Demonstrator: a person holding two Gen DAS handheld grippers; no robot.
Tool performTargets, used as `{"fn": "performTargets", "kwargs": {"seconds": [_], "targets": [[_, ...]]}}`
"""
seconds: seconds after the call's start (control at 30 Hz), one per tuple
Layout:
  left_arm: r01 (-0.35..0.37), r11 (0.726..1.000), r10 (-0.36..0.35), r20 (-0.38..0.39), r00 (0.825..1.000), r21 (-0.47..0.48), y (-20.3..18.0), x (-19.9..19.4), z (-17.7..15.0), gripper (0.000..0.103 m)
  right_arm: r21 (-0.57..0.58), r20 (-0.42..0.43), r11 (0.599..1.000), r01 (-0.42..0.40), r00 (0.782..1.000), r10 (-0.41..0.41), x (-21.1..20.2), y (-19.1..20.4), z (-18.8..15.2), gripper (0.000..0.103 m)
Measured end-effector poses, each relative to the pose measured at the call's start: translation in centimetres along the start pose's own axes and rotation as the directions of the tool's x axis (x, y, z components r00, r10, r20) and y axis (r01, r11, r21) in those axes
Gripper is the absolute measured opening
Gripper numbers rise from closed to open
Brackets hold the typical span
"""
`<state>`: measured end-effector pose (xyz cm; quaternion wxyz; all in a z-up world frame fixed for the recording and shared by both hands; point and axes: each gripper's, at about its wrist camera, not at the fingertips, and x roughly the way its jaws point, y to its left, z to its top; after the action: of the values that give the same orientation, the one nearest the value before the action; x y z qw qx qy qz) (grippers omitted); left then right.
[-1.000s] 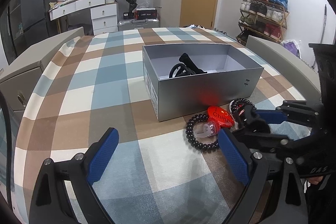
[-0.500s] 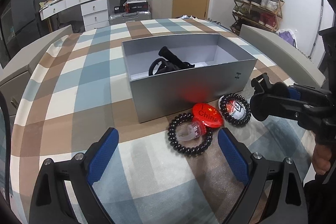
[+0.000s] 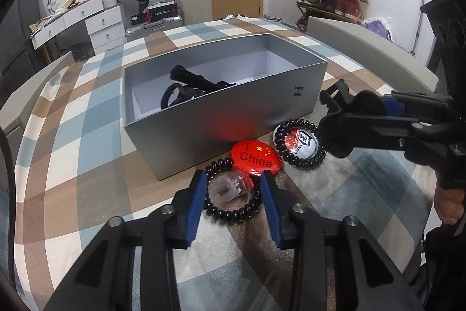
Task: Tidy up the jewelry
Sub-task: 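Grasp the black coil hair tie with the left gripper while the right gripper lifts the black claw clip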
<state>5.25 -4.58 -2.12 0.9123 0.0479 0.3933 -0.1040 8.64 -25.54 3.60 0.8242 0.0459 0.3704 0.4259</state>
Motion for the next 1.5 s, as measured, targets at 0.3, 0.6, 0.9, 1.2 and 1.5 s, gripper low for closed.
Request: {"fn": "performTargets", "kwargs": {"seconds": [0.3,0.6,0.9,1.2,1.5], "targets": [[0.02,1.0,-0.02,0.002,1.0,0.014,-0.3,-0.3,-0.2,0.015,-0.003,-0.007,1.0,0.0,1.0,0.0,0.1,0.0,-0.2,0.045],[0.018,1.0,-0.018,0.035,0.999,-0.003,-0.1,-1.0,-0.3,0.015,-0.001,-0.008,1.0,0.004,1.0,-0.004,0.1,0.0,-0.2,0.045],[0.022,0.999,-0.019,0.106,0.994,-0.03,0.4,-2.2,0.2,0.015,-0.001,0.034,1.0,0.016,0.999,-0.016,-0.4,-0.2,0.0,0.045],[0.014,0.998,-0.003,0.185,0.983,-0.054,0.9,-3.7,1.3,0.015,0.029,0.086,0.999,0.014,0.996,-0.016,-1.5,-0.6,1.3,0.045],[0.01,0.996,0.012,0.235,0.972,-0.089,1.8,-4.2,3.3,0.015,0.039,0.126,0.999,0.012,0.992,-0.017,-2.1,-0.2,3.6,0.045]]}}
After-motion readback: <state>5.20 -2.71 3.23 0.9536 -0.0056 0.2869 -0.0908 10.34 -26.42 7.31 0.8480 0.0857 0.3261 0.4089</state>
